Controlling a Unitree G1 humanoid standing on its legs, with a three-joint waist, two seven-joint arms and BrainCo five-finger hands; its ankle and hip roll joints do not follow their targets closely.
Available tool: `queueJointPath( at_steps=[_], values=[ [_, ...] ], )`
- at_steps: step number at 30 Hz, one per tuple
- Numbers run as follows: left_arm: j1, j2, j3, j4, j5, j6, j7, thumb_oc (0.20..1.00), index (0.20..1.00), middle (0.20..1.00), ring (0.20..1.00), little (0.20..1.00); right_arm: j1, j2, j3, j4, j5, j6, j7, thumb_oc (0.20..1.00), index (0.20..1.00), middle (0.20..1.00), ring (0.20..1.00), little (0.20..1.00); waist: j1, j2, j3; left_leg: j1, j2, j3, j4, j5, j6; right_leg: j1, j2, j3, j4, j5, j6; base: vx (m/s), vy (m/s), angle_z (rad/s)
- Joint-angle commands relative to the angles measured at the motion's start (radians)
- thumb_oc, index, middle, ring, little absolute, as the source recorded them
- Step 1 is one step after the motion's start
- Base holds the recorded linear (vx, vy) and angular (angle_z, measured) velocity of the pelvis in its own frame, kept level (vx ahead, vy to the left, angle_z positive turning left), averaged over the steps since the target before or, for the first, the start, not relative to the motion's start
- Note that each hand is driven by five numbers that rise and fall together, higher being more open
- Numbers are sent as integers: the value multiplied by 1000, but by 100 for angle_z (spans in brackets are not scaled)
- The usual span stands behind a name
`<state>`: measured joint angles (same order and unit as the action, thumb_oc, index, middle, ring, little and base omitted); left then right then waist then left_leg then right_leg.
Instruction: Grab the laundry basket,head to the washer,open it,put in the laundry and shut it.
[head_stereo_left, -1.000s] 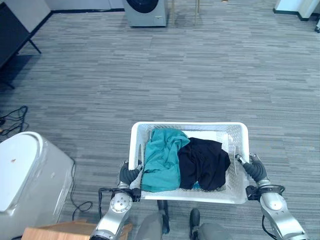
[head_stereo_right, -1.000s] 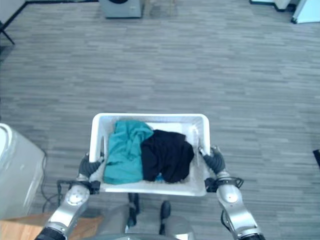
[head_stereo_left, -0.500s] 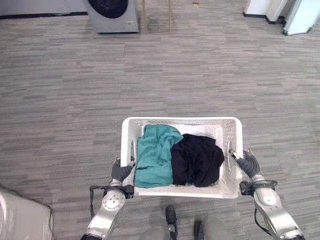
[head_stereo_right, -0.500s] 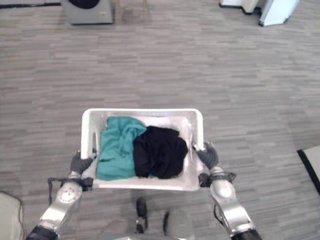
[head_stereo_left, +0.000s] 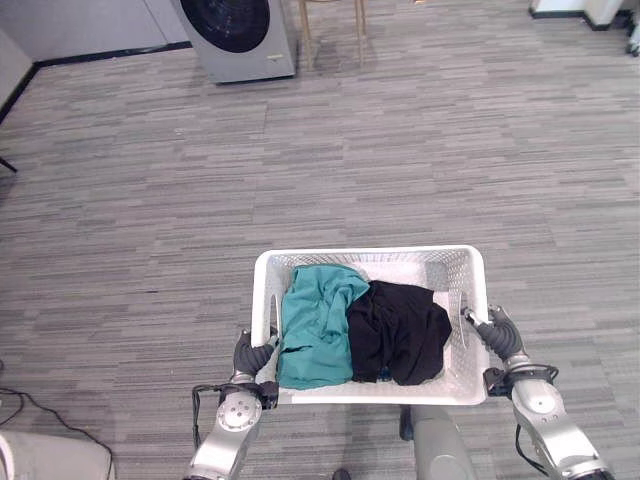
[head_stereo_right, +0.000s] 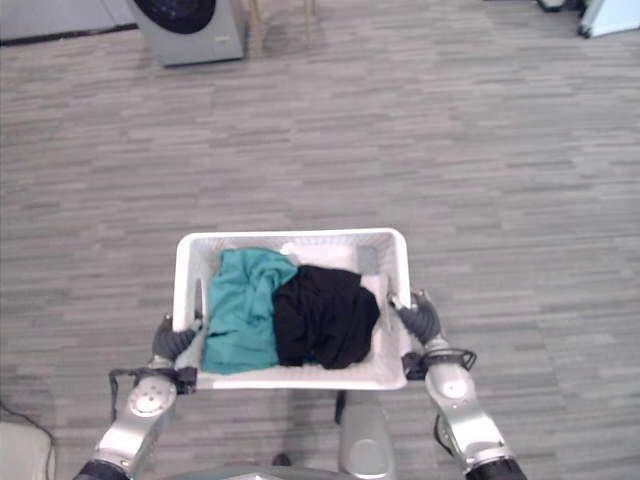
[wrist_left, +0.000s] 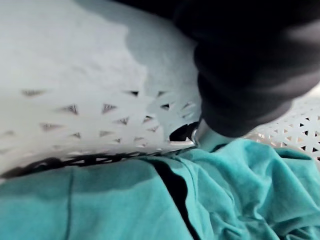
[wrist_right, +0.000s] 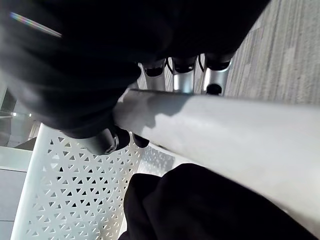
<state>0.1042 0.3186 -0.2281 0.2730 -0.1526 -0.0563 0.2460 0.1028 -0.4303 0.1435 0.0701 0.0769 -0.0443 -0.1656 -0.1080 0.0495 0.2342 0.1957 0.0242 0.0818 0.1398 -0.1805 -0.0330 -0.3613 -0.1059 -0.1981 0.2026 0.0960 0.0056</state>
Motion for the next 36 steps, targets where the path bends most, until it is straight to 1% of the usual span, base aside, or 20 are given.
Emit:
queueJointPath(
  at_steps=[1,2,3,8,10,11,15,17,18,21,22,24,25,26,28,30,31,32,35,36],
  values=[
    [-12,23,-7,-138,-77,-100,-89,200,200,200,200,200,-32,-6,-42,-146,65,-124,38,200,200,200,200,200,-23,-17,-53,-90,41,52,169,80,-60,123,2,5,-110,-112,81,198,-194,12],
    [-9,19,-5,-138,-81,-101,-88,200,200,200,200,200,-26,-13,-45,-139,66,-129,35,200,200,200,200,200,-20,-17,-50,-114,59,60,250,132,-76,157,17,3,-118,-129,63,326,-286,0],
    [-10,24,-8,-143,-95,-97,-97,200,200,200,200,200,-10,-20,-62,-137,69,-117,25,200,200,200,200,200,-17,-34,-48,-167,90,106,312,159,-63,209,19,-8,-138,-165,39,446,-350,-4],
    [-9,22,-13,-146,-84,-85,-104,200,200,200,200,200,2,-25,-78,-137,77,-111,17,200,200,200,200,200,15,-55,-32,-301,66,159,245,60,-19,293,14,-20,-154,-218,43,303,-139,2],
    [2,24,-12,-151,-81,-79,-109,200,200,200,200,200,9,-22,-79,-133,79,-109,16,200,200,200,200,200,35,-57,-29,-372,61,170,130,107,-22,339,25,-22,-157,-245,50,385,-72,11],
    [21,21,-4,-156,-81,-75,-109,200,200,200,200,200,14,-16,-71,-124,75,-107,12,200,200,200,200,200,59,-45,-22,-409,62,154,-16,214,-43,385,55,-15,-153,-276,49,421,-63,-8],
    [44,18,13,-169,-78,-68,-108,200,200,200,200,200,12,-7,-68,-109,74,-110,7,200,200,200,200,200,97,-53,-16,-478,83,141,-213,263,-54,470,78,15,-129,-346,46,468,-22,-27],
    [48,17,21,-172,-77,-69,-106,200,200,200,200,200,11,-4,-67,-105,73,-112,7,200,200,200,200,200,105,-57,-17,-495,88,136,-221,268,-56,489,82,31,-121,-360,48,658,61,-39],
    [60,21,34,-177,-76,-69,-109,200,200,200,200,200,8,-5,-68,-96,68,-110,15,200,200,200,200,200,114,-64,-38,-495,106,159,-215,279,-58,552,87,66,-116,-406,56,1036,152,-60],
    [70,29,43,-178,-76,-72,-113,200,200,200,200,200,13,8,-67,-98,72,-109,25,200,200,200,200,200,132,-73,-57,-498,118,172,-152,310,-49,593,78,91,-109,-410,67,653,121,-59],
    [68,34,40,-173,-78,-73,-110,200,200,200,200,200,10,13,-59,-91,72,-108,23,200,200,200,200,200,139,-87,-61,-522,107,150,-82,308,-45,599,61,99,-85,-398,77,586,162,-15],
    [63,54,35,-168,-83,-69,-103,200,200,200,200,200,9,33,-40,-93,68,-109,39,200,200,200,200,200,148,-132,-78,-498,52,132,-8,239,0,532,6,132,92,-238,137,714,250,4],
    [63,62,37,-162,-84,-71,-96,200,200,200,200,200,1,39,-24,-90,66,-109,43,200,200,200,200,200,151,-139,-78,-481,27,121,-2,210,22,492,-6,149,169,-156,158,300,152,-4],
    [62,62,38,-162,-84,-72,-96,200,200,200,200,200,1,39,-23,-89,66,-109,43,200,200,200,200,200,154,-136,-80,-484,31,123,-3,212,22,487,-3,152,168,-153,157,289,141,-12],
    [59,71,40,-150,-84,-73,-87,200,200,200,200,200,-15,45,-7,-85,57,-108,57,200,200,200,200,200,142,-128,-64,-410,0,106,-31,168,59,368,4,172,293,-73,159,475,207,-23],
    [69,67,53,-139,-87,-72,-96,200,200,200,200,200,-21,34,-2,-77,61,-99,75,200,200,200,200,200,103,-79,-36,-275,-20,86,-82,117,78,165,68,118,235,-181,131,775,260,-39],
    [74,64,58,-135,-91,-70,-100,200,200,200,200,200,-20,31,-4,-67,68,-95,76,200,200,200,200,200,94,-75,-26,-243,-29,81,-85,99,78,124,73,91,183,-198,124,485,105,5],
    [74,63,58,-134,-91,-70,-100,200,200,200,200,200,-20,30,-3,-67,68,-96,76,200,200,200,200,200,88,-73,-21,-235,-28,76,-86,95,77,133,73,85,183,-203,124,370,43,25],
    [81,44,75,-103,-87,-70,-111,200,200,200,200,200,-4,33,-23,-39,82,-88,74,200,200,200,200,200,54,-79,-7,-125,-67,36,-107,30,61,58,82,53,-89,-165,132,558,-11,45],
    [81,43,75,-102,-87,-70,-111,200,200,200,200,200,-4,33,-22,-39,82,-89,74,200,200,200,200,200,54,-75,-5,-120,-64,34,-109,28,60,64,85,51,-94,-165,132,498,-45,57]
  ],
)
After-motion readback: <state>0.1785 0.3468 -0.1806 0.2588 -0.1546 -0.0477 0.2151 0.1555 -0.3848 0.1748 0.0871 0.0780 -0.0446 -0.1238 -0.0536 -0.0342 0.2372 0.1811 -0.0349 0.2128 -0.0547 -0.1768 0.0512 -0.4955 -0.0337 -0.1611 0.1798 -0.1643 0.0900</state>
